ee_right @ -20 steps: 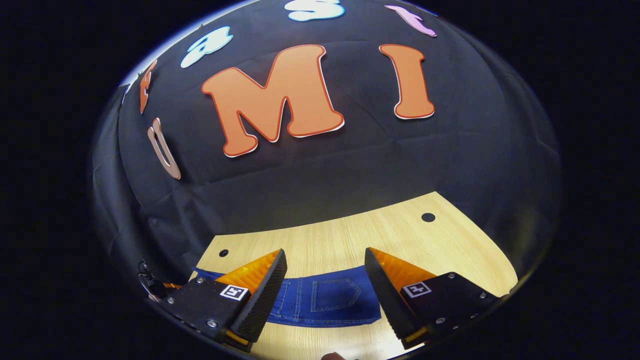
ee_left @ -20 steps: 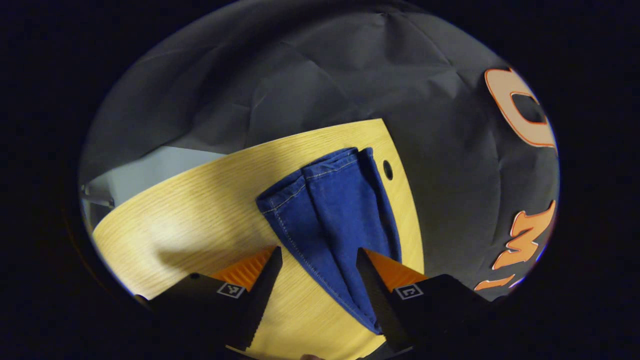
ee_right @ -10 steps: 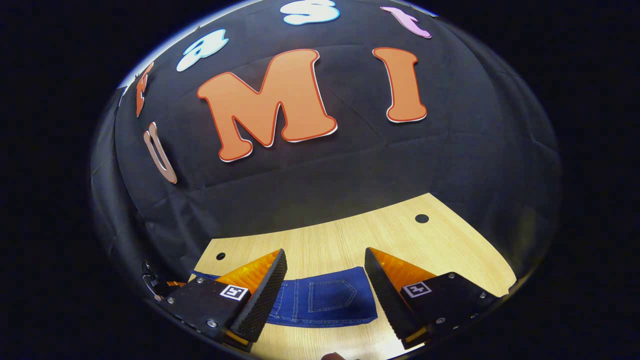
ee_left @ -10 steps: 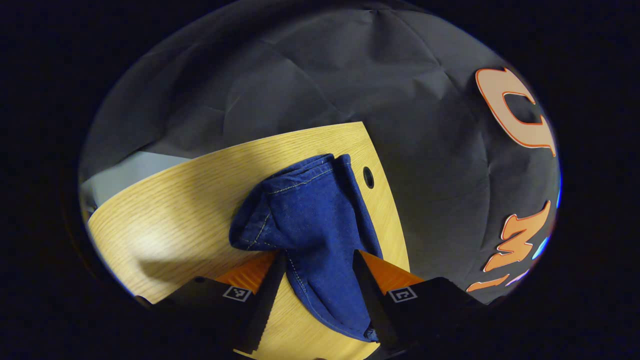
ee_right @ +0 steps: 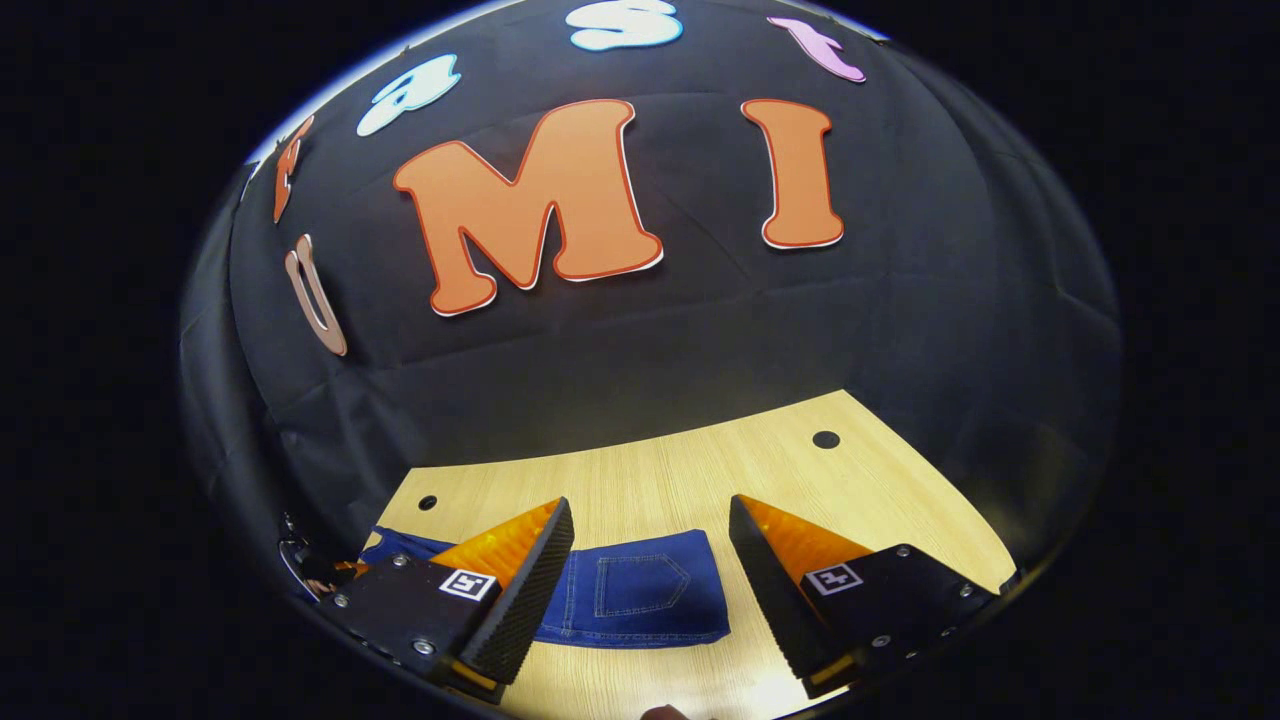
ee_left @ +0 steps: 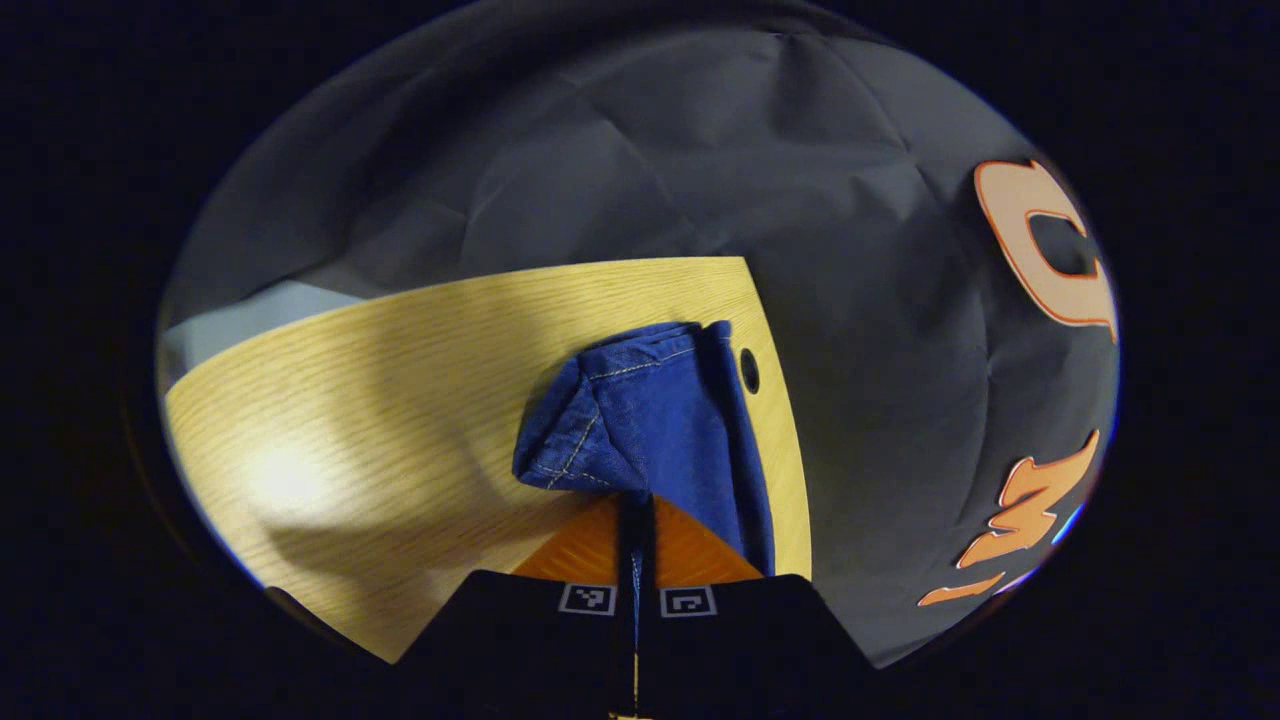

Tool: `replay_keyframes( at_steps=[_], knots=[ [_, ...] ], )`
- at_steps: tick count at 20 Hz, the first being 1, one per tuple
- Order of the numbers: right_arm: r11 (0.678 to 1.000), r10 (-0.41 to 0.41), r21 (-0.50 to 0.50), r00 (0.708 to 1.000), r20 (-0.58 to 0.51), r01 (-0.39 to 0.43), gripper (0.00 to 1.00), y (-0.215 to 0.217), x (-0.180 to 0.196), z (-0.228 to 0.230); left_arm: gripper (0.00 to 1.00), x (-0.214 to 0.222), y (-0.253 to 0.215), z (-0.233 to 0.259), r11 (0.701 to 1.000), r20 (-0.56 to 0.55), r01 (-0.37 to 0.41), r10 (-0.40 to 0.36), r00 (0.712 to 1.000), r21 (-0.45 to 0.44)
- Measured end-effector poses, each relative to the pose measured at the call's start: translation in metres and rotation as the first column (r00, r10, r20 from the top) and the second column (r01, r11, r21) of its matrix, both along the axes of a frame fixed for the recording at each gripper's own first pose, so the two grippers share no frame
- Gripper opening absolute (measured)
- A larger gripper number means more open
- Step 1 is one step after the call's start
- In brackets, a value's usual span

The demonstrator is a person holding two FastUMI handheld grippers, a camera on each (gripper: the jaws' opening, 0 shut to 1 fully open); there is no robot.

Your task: Grasp the waist and the cuffs of the jeans and fold them to make the two legs overlap; first hold the waist and fold one-third of the jeans toward the cuffs, then hold the cuffs and fold the remaining one-third in the same direction to finish folding.

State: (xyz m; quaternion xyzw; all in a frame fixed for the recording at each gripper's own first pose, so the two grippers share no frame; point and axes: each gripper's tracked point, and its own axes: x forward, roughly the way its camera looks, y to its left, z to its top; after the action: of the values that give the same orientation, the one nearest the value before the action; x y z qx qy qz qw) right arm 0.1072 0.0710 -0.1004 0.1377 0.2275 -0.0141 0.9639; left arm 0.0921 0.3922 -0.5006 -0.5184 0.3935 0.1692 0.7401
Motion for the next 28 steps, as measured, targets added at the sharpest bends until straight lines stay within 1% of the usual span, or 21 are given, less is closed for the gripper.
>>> replay_keyframes(
  at_steps=[1,5,8,12,16,20,22,25,28],
  knots=[
    [1.0,0.001,-0.001,1.0,0.005,-0.001,0.97,-0.002,0.0,0.001,0.01,0.005,-0.001,0.013,1.0,0.021,-0.002,0.002,1.0,0.008],
    [1.0,0.02,0.02,0.999,0.037,-0.021,0.96,-0.008,0.004,0.009,0.02,0.007,-0.016,0.068,0.998,0.098,0.031,-0.037,0.994,0.059],
    [0.999,0.044,0.025,0.997,0.071,-0.046,0.96,-0.011,0.009,0.017,0.01,0.008,-0.031,0.115,0.995,0.163,0.045,-0.058,0.985,0.086],
    [0.999,0.051,0.008,0.993,0.104,-0.052,0.97,-0.023,0.015,0.022,0.01,0.017,-0.071,0.178,0.984,0.24,0.104,-0.137,0.961,0.145],
    [0.996,0.09,0.011,0.989,0.118,-0.092,0.97,-0.026,0.016,0.023,0.01,0.034,-0.142,0.232,0.961,0.307,0.191,-0.246,0.919,0.198],
    [0.992,0.118,0.02,0.985,0.125,-0.122,0.97,-0.03,0.014,0.021,0.01,0.037,-0.199,0.263,0.934,0.343,0.274,-0.341,0.876,0.228],
    [0.992,0.124,0.021,0.984,0.131,-0.128,0.97,-0.035,0.014,0.021,0.01,0.038,-0.226,0.273,0.914,0.347,0.319,-0.393,0.852,0.251],
    [0.991,0.125,0.022,0.982,0.14,-0.13,0.97,-0.044,0.012,0.021,0.01,0.04,-0.274,0.282,0.885,0.354,0.385,-0.459,0.815,0.261],
    [0.992,0.122,0.025,0.982,0.146,-0.127,0.97,-0.056,0.01,0.02,0.01,0.042,-0.326,0.283,0.843,0.343,0.461,-0.535,0.772,0.277]
  ],
)
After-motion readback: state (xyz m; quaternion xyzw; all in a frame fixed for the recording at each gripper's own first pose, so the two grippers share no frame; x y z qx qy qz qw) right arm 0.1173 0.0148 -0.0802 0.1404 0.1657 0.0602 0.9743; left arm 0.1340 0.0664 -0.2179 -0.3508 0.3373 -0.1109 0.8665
